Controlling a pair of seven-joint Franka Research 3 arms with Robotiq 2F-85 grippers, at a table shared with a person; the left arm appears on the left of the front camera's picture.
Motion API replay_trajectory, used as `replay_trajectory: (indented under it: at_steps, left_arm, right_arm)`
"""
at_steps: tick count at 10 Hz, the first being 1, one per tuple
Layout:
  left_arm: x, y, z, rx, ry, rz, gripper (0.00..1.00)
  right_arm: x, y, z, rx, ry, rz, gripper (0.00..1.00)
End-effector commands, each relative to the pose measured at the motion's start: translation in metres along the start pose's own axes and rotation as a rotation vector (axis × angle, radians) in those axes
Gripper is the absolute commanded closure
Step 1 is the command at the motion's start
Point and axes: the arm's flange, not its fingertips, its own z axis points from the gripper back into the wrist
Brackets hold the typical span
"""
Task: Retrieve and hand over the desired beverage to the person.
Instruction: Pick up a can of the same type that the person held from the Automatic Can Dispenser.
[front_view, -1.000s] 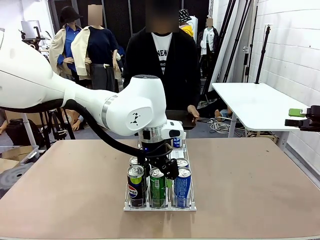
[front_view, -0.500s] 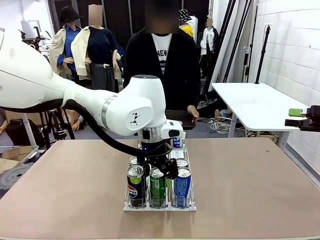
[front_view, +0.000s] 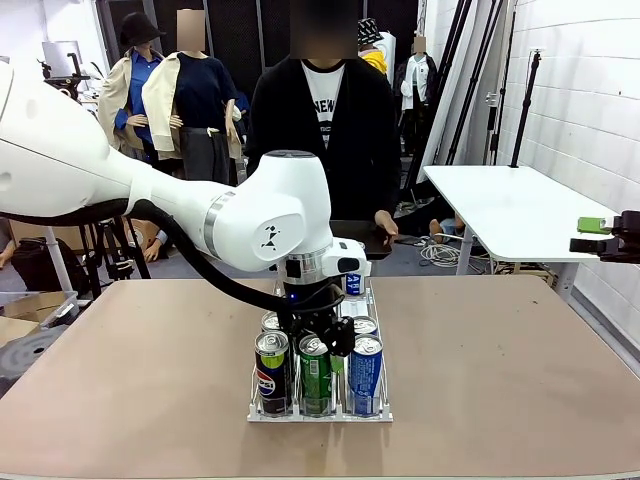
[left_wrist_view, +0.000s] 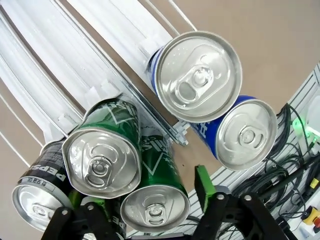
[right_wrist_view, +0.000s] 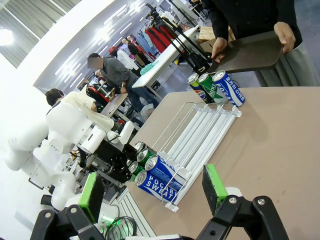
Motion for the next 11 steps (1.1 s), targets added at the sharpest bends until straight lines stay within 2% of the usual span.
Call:
replay_trajectory:
  at_steps: [1,3,5,6,11]
  left_arm:
    - [0.001,-0.004,-0.017,0.014,-0.003,0.004,0.59]
    - [0.001,-0.005,-0.016,0.038,0.002,0.023,0.98]
    - [-0.001,-0.007,-0.014,0.023,0.008,0.047,1.0]
    - [0.002,0.0,-0.002,0.009,-0.004,-0.005,1.0]
    - [0.002,0.0,-0.002,0.009,-0.004,-0.005,1.0]
  right_arm:
    - [0.0,0.0,0.0,0.006,-0.004,-0.001,0.0]
    - [0.0,0.0,0.0,0.006,-0.004,-0.001,0.0]
    - [0.0,0.0,0.0,0.006,-0.004,-0.001,0.0]
    - [0.0,0.0,0.0,0.006,-0.004,-0.001,0.0]
    - [0.0,0.0,0.0,0.006,-0.004,-0.001,0.0]
